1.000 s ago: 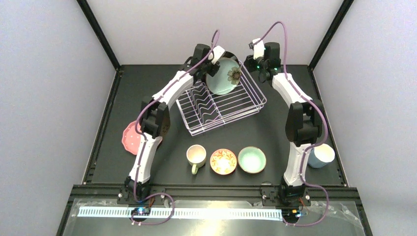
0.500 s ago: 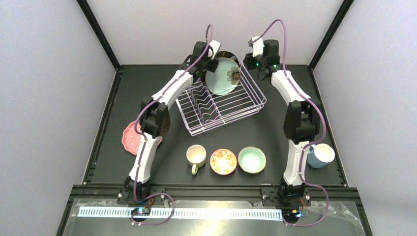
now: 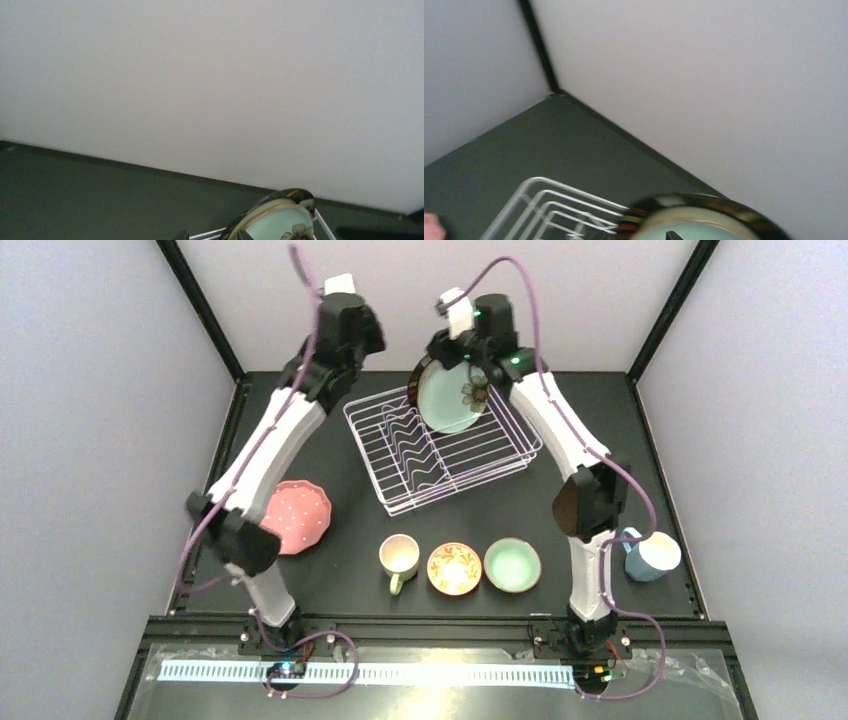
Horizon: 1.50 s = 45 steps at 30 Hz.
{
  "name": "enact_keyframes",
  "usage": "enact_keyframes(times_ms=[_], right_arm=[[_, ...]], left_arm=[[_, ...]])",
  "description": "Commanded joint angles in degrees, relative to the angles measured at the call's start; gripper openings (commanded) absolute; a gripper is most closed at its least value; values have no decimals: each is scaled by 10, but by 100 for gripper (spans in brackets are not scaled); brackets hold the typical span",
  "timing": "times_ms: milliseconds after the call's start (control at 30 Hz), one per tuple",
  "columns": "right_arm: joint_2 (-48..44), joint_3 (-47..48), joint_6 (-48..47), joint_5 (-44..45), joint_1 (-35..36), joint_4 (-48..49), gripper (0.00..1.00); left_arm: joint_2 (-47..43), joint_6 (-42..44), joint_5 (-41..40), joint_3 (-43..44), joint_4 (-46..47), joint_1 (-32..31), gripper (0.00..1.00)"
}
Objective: Load the mixed dishes into the dish rack
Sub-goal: Insert the plate into the dish rack, then grab the plate at the corner of the board.
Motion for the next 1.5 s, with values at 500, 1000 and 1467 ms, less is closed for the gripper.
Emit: enact_keyframes(times_ms=[500,1000,1467], right_arm=[[52,1,-44,-17,306,-154,68],[177,55,-7,-38,370,-175,68],[274,128,69,12,371,-164,75]], left_arm=[[-516,-345,-234,-495,-165,9,62],[-704,-478,-152,-635,-207,9,68],[-780,-418,-90,-662,-139,8,70]])
